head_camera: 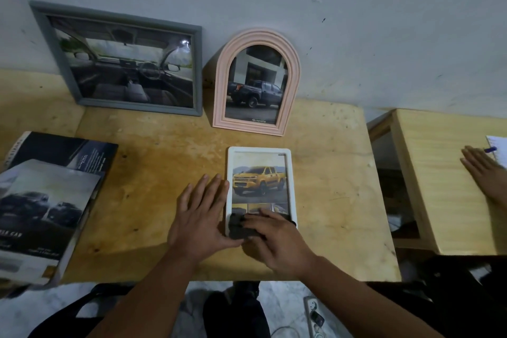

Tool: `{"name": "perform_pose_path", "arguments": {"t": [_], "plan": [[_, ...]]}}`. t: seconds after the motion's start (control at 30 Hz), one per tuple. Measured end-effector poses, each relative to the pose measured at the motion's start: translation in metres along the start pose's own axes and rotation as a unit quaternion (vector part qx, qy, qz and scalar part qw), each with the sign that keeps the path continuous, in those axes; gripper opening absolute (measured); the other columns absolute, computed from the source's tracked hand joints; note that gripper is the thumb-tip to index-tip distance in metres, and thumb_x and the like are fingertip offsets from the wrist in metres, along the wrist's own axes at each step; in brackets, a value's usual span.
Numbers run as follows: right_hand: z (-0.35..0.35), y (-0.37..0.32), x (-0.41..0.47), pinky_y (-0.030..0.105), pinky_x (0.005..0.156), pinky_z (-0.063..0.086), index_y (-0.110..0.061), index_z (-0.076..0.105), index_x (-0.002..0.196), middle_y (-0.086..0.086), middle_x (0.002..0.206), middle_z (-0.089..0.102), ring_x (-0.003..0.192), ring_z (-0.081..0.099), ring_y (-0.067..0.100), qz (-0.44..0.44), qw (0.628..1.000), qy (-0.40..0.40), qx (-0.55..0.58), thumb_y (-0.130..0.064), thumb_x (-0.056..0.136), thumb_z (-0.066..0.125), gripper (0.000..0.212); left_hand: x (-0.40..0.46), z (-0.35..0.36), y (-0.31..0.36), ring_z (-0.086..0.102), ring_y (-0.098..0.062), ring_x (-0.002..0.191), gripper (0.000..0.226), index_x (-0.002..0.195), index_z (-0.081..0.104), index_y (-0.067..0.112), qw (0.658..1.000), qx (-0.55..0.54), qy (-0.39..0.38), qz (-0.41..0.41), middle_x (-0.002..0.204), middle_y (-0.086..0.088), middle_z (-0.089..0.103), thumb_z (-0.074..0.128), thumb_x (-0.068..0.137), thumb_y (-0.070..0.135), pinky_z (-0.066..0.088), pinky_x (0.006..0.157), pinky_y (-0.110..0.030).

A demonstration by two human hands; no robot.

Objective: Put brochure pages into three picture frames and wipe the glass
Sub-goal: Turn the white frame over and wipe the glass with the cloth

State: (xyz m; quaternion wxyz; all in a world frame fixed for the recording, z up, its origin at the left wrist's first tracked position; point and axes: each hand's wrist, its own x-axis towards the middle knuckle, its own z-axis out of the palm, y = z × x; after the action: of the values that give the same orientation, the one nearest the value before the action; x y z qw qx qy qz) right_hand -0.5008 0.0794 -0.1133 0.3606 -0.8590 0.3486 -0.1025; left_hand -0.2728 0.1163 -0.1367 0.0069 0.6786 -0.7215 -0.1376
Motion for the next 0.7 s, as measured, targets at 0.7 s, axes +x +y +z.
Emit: {"name": "perform_pose_path", "arguments": {"t": [0.7], "plan": [[0.003,0.019,-0.003,0.037,0.12,0.037,-0.018,0.062,0.14,-0.001,0.145,0.059,0.136,0.056,0.019,0.069,0.99,0.119,0.01,-0.025,0.102,0.051,0.039,0.003,0.0,-0.001,0.002,-0.025,0.162,0.131,0.166,0.015,0.021,1.0,0.0,-0.011,-0.007,0.175,0.0,0.007,0.026,0.067,0.107,0.013,0.126,-0.057]]}}
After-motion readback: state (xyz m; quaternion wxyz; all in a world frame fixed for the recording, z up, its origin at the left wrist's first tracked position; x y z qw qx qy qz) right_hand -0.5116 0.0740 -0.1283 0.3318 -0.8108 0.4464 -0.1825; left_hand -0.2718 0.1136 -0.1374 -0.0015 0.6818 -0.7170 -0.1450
